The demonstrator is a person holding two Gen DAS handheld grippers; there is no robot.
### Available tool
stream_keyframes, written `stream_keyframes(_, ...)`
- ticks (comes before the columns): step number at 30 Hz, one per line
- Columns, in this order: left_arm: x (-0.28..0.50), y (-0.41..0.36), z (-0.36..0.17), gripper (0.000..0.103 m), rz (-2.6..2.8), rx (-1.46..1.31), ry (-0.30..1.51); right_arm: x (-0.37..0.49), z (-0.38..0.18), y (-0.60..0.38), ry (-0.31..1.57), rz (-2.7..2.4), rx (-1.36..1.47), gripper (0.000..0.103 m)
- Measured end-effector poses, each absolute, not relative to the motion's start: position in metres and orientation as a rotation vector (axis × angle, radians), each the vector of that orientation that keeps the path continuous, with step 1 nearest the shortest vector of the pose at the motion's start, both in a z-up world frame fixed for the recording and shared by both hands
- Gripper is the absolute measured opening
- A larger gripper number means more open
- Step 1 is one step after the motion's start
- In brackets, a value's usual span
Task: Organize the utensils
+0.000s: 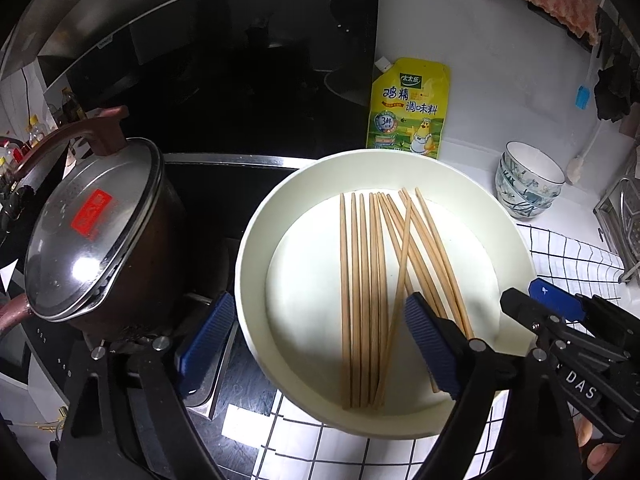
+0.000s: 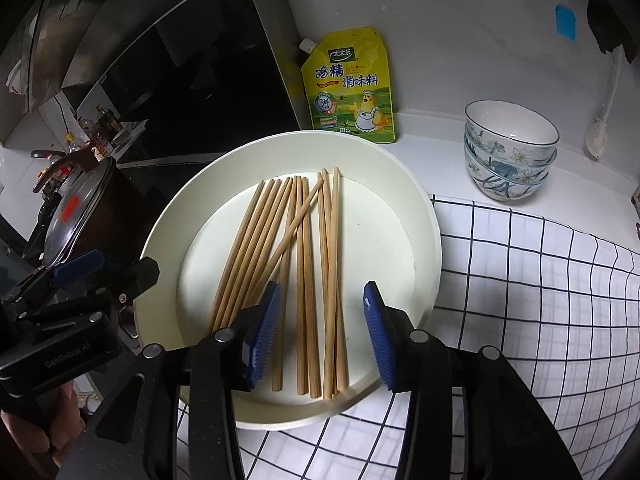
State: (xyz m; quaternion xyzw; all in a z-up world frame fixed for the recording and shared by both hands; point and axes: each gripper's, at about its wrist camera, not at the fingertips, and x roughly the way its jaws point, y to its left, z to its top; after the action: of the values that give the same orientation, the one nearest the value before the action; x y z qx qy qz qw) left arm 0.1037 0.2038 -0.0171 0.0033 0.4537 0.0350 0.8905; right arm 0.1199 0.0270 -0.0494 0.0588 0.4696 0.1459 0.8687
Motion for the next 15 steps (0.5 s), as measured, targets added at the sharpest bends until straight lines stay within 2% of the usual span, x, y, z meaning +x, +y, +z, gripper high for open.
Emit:
stream_keyframes(5, 0.100, 0.203, -0.011, 0.095, 0.083, 0.014, 0.928, 0.112, -0.043, 0.024, 0.971, 0.297, 0.126, 0.052)
stream_keyframes(15, 0.093, 0.202, -0.003, 0.096, 0.087, 0.005, 0.922, 0.102, -0.033, 0.020, 0.959, 0.279, 0.121, 0.059)
